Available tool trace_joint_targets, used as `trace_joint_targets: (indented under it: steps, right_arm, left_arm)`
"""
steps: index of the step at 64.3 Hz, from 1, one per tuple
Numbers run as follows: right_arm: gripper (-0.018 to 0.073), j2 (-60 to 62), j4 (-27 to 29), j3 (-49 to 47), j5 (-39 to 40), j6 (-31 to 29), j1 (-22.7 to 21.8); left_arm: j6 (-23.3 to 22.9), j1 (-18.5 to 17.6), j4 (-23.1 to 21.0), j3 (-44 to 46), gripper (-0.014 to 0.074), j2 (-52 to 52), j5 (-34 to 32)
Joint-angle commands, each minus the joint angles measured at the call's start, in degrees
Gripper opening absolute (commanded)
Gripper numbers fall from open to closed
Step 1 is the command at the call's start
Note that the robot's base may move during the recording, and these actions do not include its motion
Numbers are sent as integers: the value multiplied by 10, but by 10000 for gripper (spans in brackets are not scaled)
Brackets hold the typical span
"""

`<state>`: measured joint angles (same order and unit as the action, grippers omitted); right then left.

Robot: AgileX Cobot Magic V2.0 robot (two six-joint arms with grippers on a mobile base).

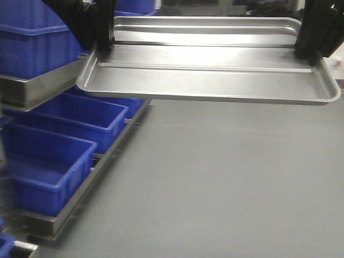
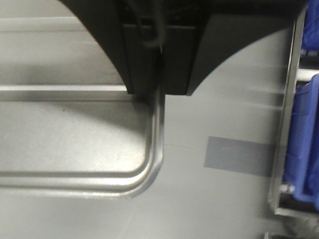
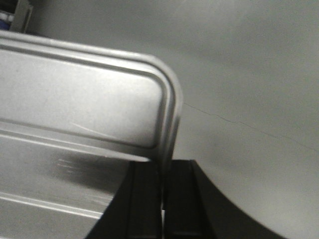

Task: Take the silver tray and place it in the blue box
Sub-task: 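Hold the tray in both grippers while the base turns away from the shelf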

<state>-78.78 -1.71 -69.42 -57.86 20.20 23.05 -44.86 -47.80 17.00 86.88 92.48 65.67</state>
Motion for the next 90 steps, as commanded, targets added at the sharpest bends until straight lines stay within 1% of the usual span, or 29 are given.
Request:
trace_joint_targets:
  steps: [1, 90]
  right_arm:
    - [57, 20, -8, -19, 14, -11, -1]
    - [57, 20, -8, -19, 13, -11, -1]
  left_arm:
    - [1, -2, 21, 20, -97, -26, -15]
    - [1, -2, 20, 20, -97, -26, -15]
